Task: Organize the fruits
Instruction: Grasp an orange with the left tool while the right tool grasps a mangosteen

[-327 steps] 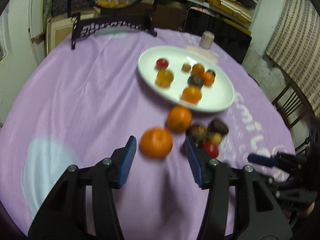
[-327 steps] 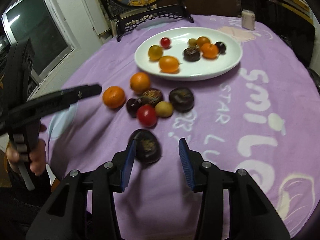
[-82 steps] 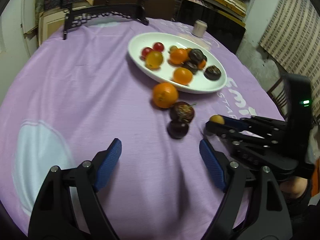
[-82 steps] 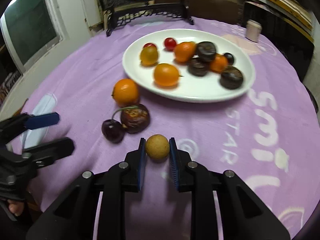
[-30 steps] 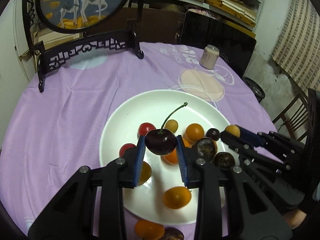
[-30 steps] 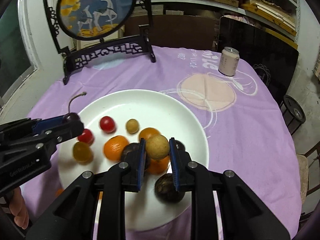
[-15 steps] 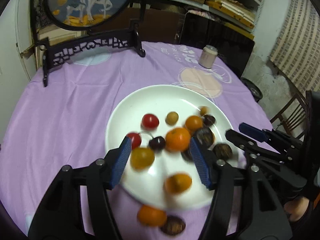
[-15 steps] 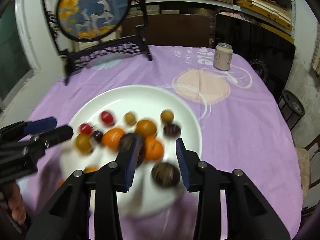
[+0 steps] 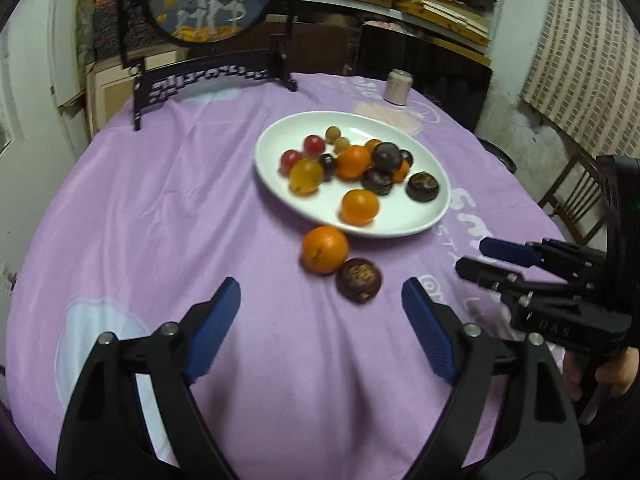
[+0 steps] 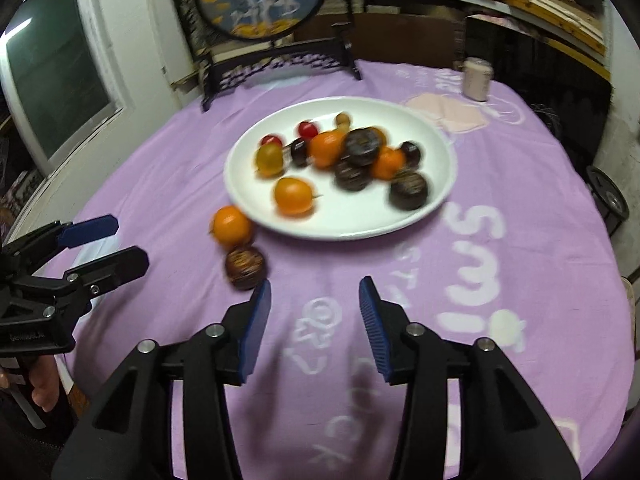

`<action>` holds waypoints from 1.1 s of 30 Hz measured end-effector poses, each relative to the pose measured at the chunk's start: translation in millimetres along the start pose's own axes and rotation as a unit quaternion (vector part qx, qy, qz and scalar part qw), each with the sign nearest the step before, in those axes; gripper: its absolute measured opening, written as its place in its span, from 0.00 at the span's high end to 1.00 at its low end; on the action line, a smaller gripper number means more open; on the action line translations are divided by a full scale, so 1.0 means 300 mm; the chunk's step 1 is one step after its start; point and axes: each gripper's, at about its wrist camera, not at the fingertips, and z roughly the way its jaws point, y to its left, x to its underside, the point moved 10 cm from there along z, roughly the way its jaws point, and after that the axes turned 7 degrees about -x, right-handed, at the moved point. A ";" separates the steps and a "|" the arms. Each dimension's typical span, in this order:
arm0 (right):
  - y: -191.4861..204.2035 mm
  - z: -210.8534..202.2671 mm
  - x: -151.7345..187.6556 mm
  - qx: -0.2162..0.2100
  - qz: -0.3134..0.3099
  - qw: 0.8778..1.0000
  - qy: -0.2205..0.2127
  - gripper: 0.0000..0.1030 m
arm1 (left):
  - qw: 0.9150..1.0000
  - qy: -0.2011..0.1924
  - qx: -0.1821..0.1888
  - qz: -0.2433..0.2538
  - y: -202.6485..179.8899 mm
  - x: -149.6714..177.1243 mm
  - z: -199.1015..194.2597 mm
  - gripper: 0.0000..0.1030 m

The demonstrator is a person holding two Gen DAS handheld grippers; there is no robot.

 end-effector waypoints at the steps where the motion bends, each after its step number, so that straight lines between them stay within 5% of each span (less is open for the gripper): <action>1: 0.028 0.019 0.008 -0.006 -0.005 1.000 0.007 0.50 | 1.000 0.003 0.000 -0.005 0.015 0.011 -0.001 0.17; 14: 0.144 0.298 0.000 0.003 -0.040 0.997 0.070 0.50 | 0.997 0.039 -0.005 -0.060 0.176 0.100 0.024 0.16; 16: 0.143 0.314 -0.011 0.019 -0.058 0.996 0.058 0.57 | 0.997 0.043 0.000 -0.067 0.181 0.101 0.029 0.16; 24: 0.072 0.160 0.042 0.009 -0.017 0.999 0.042 0.62 | 0.998 0.055 0.014 -0.036 0.058 0.047 0.111 0.16; 33: -0.069 0.032 0.136 0.005 0.044 0.999 0.025 0.62 | 0.997 0.075 -0.018 0.007 -0.057 -0.007 0.287 0.16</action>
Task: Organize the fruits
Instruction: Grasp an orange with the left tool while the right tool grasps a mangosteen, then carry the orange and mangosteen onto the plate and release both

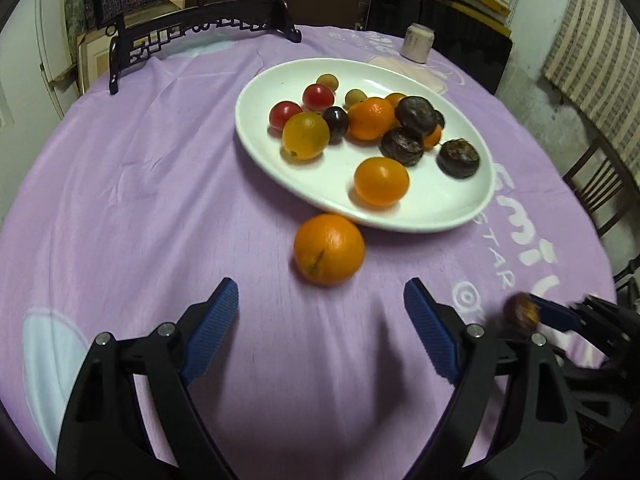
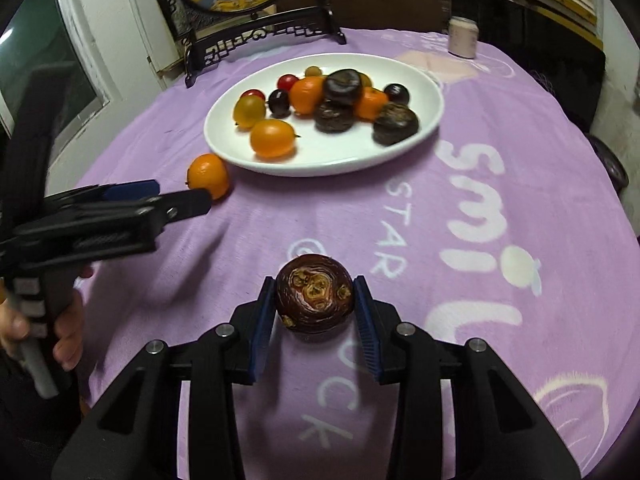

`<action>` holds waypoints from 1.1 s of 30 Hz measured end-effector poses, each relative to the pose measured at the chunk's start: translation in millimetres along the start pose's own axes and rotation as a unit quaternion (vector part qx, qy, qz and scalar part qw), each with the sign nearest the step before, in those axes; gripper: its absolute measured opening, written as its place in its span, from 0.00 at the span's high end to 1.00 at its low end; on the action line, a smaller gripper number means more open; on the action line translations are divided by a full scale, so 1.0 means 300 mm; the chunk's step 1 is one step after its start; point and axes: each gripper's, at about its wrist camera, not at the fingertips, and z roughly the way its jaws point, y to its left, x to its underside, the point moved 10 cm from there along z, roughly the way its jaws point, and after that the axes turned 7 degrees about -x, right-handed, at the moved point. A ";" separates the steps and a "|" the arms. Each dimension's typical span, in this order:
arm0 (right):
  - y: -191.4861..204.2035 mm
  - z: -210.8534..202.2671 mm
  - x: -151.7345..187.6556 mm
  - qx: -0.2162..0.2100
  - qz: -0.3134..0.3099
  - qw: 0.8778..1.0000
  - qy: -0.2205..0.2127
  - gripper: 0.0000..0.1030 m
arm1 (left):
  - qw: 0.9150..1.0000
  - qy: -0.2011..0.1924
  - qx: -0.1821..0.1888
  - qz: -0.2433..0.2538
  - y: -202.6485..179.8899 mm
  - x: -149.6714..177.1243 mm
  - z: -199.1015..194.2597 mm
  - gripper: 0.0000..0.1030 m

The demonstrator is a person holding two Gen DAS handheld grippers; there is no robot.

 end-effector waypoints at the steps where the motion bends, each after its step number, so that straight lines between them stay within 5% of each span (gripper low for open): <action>1: -0.006 -0.003 0.001 -0.002 0.002 1.000 -0.002 0.62 | 1.000 0.000 -0.004 0.001 -0.001 -0.006 0.008 0.16; 4: -0.013 -0.004 0.007 -0.010 0.007 1.000 -0.004 0.62 | 1.000 0.006 -0.011 0.005 -0.016 -0.023 0.045 0.22; 7: -0.014 -0.003 0.011 -0.015 0.010 1.000 -0.004 0.62 | 1.000 0.025 -0.004 0.009 -0.029 -0.013 0.083 0.61; 9: -0.014 -0.004 0.012 -0.016 0.010 1.000 -0.005 0.62 | 1.000 0.014 -0.015 0.017 -0.030 -0.017 0.082 0.61; 21: 0.018 -0.017 -0.043 -0.020 0.001 1.000 -0.017 0.62 | 0.998 -0.019 0.062 0.009 -0.091 0.033 -0.144 0.62; 26: 0.039 -0.039 -0.176 -0.016 -0.028 0.999 -0.039 0.62 | 0.998 -0.038 0.042 0.020 -0.095 -0.071 -0.182 0.62; 33: 0.000 0.036 -0.407 -0.002 -0.041 0.998 -0.042 0.62 | 0.999 -0.036 0.008 -0.008 -0.059 -0.329 -0.053 0.61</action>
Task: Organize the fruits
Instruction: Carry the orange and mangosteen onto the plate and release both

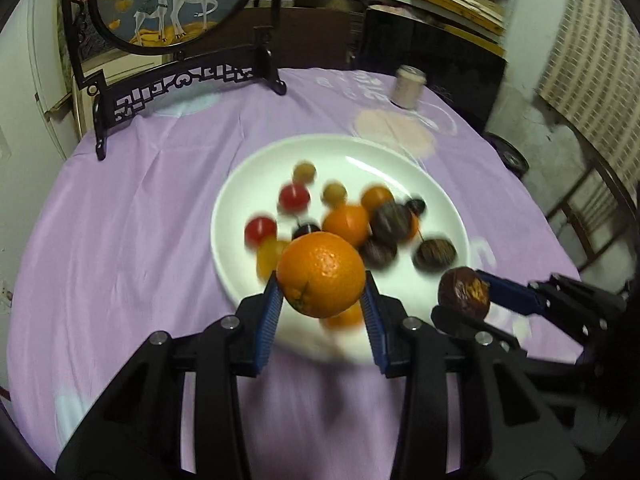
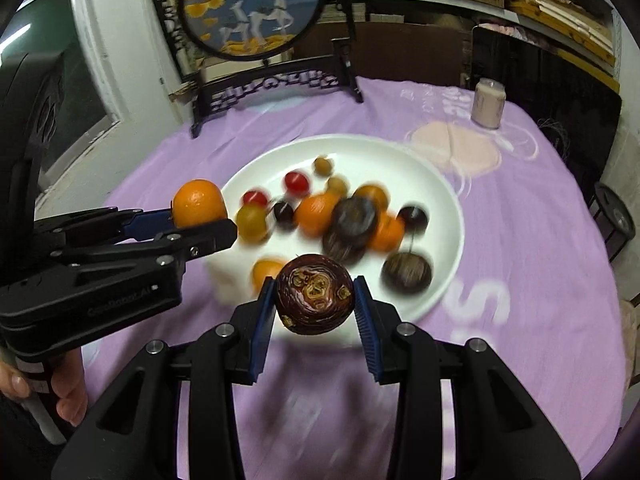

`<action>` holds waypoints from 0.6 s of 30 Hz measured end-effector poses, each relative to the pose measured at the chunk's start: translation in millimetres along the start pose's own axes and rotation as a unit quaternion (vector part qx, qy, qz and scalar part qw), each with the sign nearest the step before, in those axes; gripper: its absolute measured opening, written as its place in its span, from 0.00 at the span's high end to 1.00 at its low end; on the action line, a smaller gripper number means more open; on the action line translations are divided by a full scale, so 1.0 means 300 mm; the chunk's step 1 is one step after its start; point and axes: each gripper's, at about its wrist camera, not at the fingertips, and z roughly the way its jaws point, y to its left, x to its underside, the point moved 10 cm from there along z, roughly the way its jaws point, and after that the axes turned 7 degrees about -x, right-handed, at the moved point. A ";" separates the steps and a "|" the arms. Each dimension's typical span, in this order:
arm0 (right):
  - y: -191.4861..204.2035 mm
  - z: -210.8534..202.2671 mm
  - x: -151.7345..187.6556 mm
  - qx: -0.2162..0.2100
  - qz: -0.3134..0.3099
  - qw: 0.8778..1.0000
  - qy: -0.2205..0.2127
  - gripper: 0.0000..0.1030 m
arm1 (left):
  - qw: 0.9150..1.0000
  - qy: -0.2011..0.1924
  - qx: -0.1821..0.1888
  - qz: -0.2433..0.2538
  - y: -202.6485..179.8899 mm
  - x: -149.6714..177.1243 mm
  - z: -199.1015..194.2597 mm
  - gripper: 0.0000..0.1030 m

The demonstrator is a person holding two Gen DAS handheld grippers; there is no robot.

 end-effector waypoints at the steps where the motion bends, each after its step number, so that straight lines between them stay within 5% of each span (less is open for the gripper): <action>1: -0.023 0.021 -0.021 0.006 0.005 1.000 0.001 0.62 | 1.000 0.002 -0.001 -0.008 0.005 -0.022 0.021 0.61; 18: -0.085 0.160 -0.005 0.007 0.007 1.000 0.022 0.62 | 0.999 0.031 0.009 -0.005 -0.014 -0.018 0.179 0.60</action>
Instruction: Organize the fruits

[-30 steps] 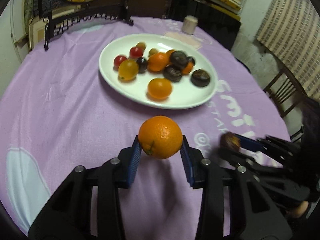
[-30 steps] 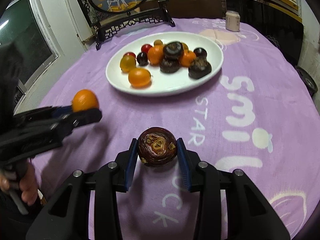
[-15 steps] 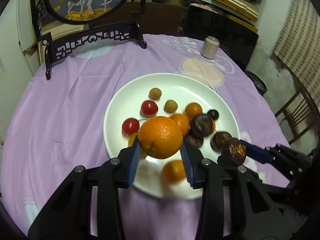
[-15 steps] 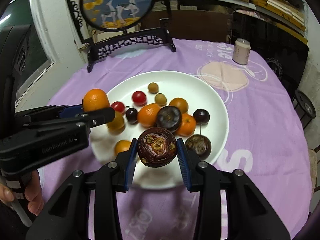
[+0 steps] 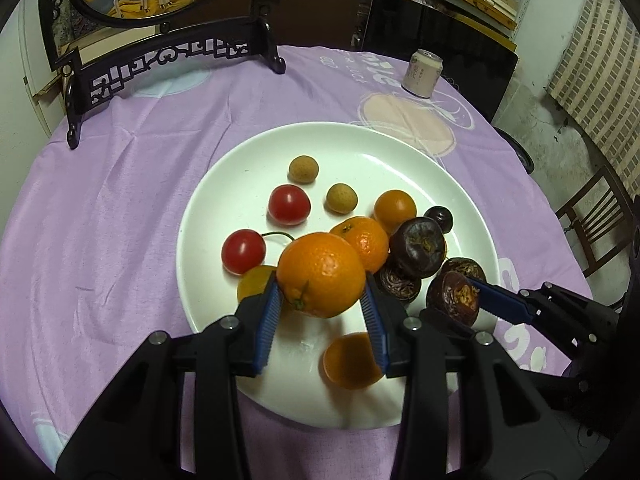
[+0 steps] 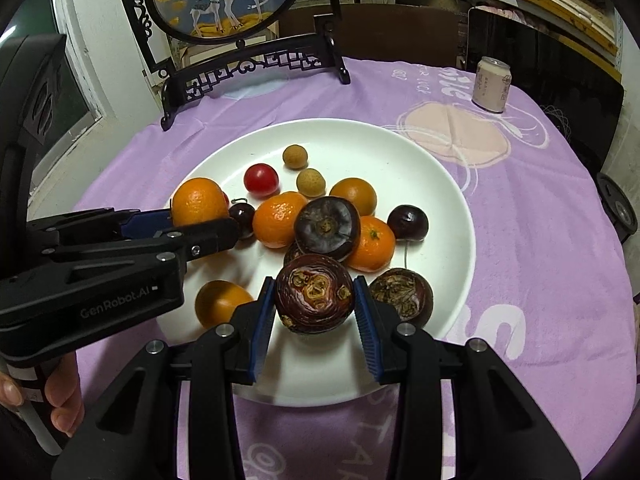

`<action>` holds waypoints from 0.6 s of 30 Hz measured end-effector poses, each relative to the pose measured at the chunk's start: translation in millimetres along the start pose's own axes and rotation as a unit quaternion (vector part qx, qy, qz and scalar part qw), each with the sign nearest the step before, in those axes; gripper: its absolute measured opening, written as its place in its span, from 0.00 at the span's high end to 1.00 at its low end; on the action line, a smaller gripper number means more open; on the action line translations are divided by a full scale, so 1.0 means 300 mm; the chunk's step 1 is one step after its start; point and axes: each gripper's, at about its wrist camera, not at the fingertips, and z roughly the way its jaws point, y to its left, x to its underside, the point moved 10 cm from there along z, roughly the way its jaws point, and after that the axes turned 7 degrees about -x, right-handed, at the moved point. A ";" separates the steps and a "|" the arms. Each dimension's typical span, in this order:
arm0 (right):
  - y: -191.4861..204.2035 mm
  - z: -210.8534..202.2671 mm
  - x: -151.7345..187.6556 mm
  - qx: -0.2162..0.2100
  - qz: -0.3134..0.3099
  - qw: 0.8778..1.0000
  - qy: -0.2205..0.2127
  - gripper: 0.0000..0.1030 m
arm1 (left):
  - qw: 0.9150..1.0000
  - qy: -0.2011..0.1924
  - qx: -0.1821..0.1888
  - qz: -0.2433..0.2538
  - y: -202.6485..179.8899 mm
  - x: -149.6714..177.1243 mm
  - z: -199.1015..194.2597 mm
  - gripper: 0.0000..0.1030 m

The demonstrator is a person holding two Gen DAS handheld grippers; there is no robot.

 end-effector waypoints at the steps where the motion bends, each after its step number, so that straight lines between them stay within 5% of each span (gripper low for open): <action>1: 0.001 0.003 0.000 0.002 -0.005 1.000 -0.003 0.58 | 1.000 -0.004 0.000 0.001 -0.001 -0.001 -0.002 0.50; 2: -0.002 0.003 -0.001 0.005 -0.009 1.000 -0.007 0.45 | 1.000 -0.009 0.000 0.002 -0.002 -0.002 -0.006 0.31; 3: -0.011 0.000 -0.001 0.015 -0.010 1.000 -0.012 0.41 | 1.000 -0.016 -0.006 0.001 0.002 -0.002 -0.014 0.26; 15: 0.009 -0.207 0.208 0.026 0.024 0.999 -0.017 0.31 | 0.997 -0.071 -0.015 0.007 0.023 0.147 -0.261 0.05; 18: 0.019 -0.237 0.259 0.037 0.039 0.998 -0.015 0.20 | 0.997 -0.072 -0.014 0.034 -0.007 0.224 -0.318 0.05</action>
